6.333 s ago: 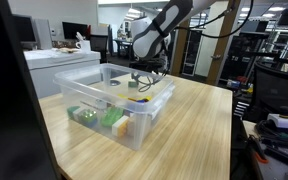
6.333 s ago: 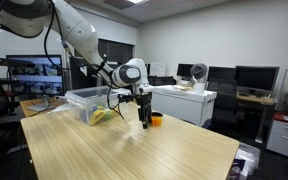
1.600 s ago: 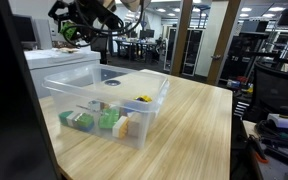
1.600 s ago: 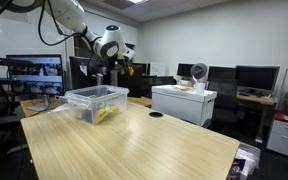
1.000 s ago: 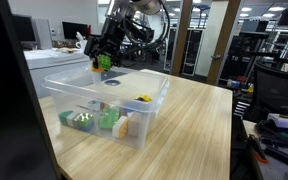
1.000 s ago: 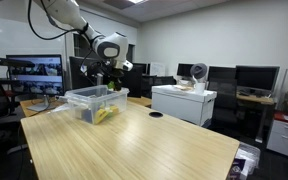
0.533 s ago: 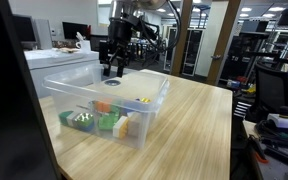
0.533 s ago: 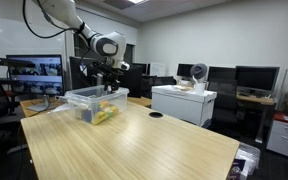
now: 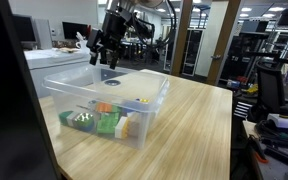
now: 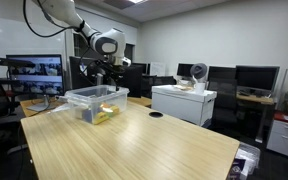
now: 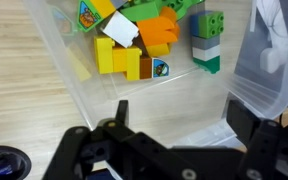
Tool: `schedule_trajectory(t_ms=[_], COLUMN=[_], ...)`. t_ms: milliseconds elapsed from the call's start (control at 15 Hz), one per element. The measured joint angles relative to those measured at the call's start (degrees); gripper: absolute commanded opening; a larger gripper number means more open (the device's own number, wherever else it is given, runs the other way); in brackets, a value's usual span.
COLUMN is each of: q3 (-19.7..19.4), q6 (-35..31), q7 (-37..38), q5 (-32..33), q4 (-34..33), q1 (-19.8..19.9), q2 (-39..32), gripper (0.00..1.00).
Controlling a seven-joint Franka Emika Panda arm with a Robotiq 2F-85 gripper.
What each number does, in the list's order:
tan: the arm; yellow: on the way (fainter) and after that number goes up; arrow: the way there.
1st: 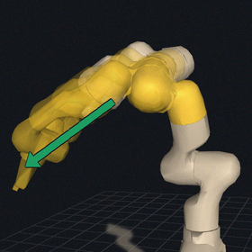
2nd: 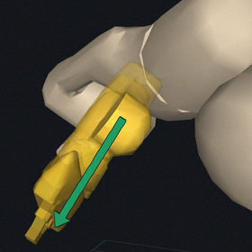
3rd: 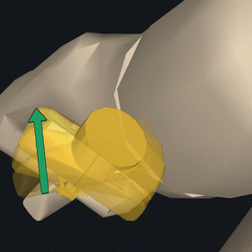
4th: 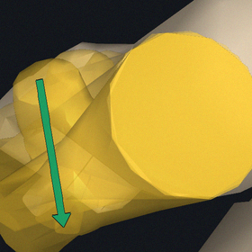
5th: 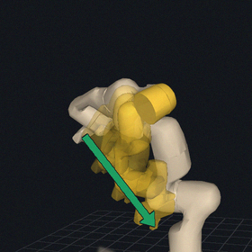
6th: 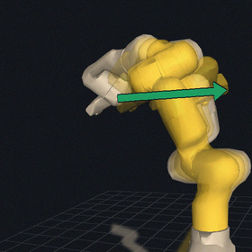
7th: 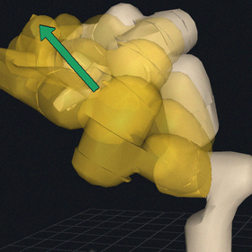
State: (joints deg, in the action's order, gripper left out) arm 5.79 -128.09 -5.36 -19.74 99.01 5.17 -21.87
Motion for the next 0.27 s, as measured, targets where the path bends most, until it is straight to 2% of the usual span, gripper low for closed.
schedule_trajectory(t_ms=[267], q3=[-0.09], q6=[0.02], q7=[0.00], q5=[0.00], q4=[0.00], q1=[-0.14], q2=[-0.32], gripper=[1.00])
